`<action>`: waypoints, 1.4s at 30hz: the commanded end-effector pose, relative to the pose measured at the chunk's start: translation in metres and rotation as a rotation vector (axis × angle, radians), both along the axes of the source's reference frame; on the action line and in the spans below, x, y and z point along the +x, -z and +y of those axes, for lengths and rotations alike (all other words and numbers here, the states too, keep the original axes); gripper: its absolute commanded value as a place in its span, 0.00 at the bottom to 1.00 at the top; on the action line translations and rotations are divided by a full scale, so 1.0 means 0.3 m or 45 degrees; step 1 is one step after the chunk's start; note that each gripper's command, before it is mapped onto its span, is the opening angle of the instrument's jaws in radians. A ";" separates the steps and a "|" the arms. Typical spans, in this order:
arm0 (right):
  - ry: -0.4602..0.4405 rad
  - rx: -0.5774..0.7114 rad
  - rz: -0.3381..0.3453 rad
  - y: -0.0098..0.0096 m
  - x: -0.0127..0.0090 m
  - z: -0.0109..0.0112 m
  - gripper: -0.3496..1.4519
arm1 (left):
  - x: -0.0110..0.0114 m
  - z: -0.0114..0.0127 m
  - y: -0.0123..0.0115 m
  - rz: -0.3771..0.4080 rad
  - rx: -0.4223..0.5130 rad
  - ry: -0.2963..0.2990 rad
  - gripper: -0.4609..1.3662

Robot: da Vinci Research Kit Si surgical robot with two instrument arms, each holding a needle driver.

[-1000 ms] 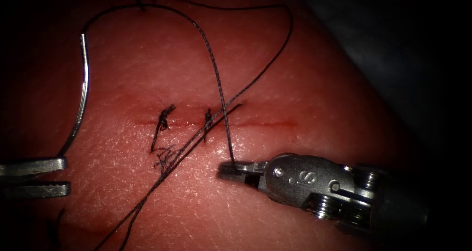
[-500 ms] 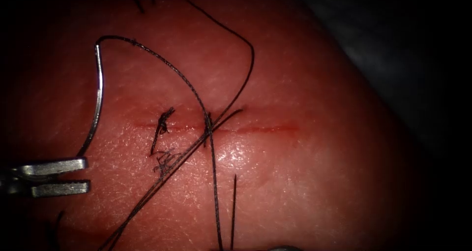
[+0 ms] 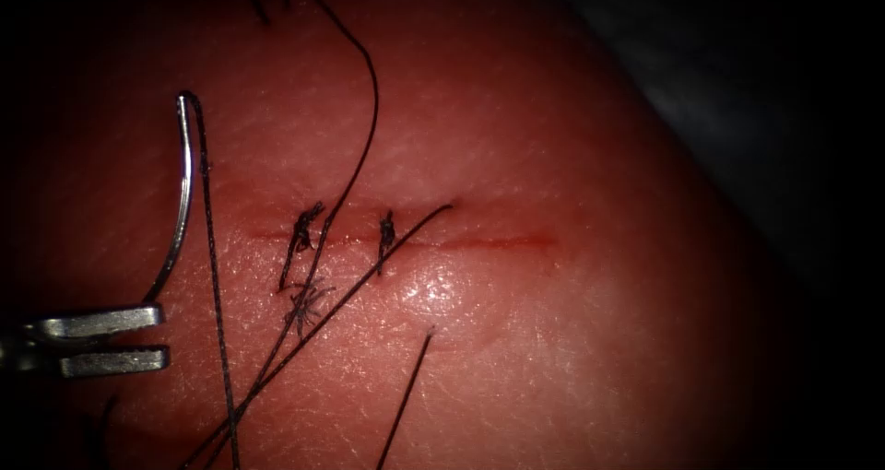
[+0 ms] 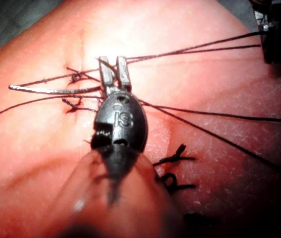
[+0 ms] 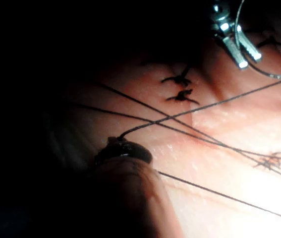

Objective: Wound Closure
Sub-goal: Pull the string through the cut with the right gripper

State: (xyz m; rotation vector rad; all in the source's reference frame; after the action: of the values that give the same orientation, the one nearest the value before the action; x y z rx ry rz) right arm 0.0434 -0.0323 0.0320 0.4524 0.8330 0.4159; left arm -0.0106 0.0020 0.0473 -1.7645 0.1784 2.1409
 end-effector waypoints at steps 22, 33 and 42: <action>-0.031 -0.436 0.206 -0.0006 -0.0204 0.0415 0.83 | 0.0185 0.0014 0.0001 0.015 0.015 0.021 0.06; -0.064 -0.543 0.194 -0.0088 -0.0366 0.0618 0.83 | 0.0295 0.0034 -0.0009 0.026 0.012 0.052 0.06; -0.082 -0.565 0.207 -0.0141 -0.0478 0.0654 0.83 | 0.0456 0.0057 -0.0009 0.040 0.010 0.111 0.06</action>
State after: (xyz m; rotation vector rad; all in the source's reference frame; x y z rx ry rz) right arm 0.0288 -0.0127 0.0364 0.0428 1.0672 0.2453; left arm 0.0036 0.0037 0.0476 -1.6853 0.2538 2.1050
